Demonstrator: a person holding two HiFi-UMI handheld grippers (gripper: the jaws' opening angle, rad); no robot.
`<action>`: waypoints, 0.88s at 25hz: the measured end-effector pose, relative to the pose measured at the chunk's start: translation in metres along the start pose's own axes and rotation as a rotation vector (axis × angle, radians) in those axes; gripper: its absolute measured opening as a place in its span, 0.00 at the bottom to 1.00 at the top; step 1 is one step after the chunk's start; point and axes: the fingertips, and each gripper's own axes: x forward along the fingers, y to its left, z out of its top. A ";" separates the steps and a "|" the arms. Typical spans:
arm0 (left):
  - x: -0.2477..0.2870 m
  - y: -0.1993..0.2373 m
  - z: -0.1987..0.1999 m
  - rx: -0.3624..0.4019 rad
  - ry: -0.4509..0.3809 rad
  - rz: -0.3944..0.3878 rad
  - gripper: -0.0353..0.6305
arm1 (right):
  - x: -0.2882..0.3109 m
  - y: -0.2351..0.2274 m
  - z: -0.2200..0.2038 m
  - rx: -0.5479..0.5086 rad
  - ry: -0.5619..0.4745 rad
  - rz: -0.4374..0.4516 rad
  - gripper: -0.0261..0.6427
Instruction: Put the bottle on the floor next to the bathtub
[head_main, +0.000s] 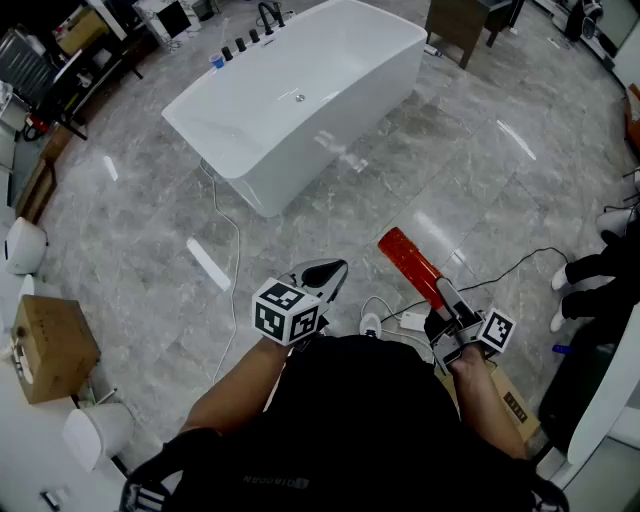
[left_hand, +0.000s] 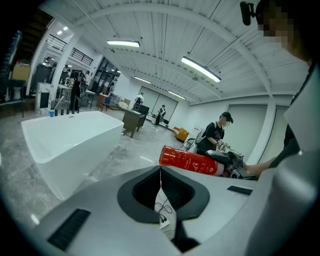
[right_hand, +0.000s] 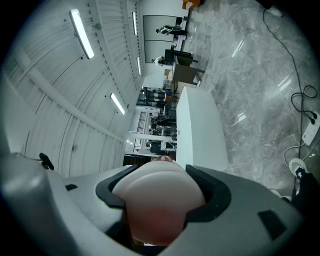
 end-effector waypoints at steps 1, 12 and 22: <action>0.000 -0.001 0.001 0.002 -0.002 0.000 0.08 | -0.001 0.000 0.000 -0.002 0.001 0.002 0.51; 0.003 -0.009 0.002 0.011 -0.012 0.000 0.08 | -0.009 -0.002 0.005 -0.008 -0.010 0.005 0.51; 0.011 -0.020 0.001 0.019 -0.009 0.001 0.08 | -0.020 0.006 0.015 0.016 -0.019 0.082 0.51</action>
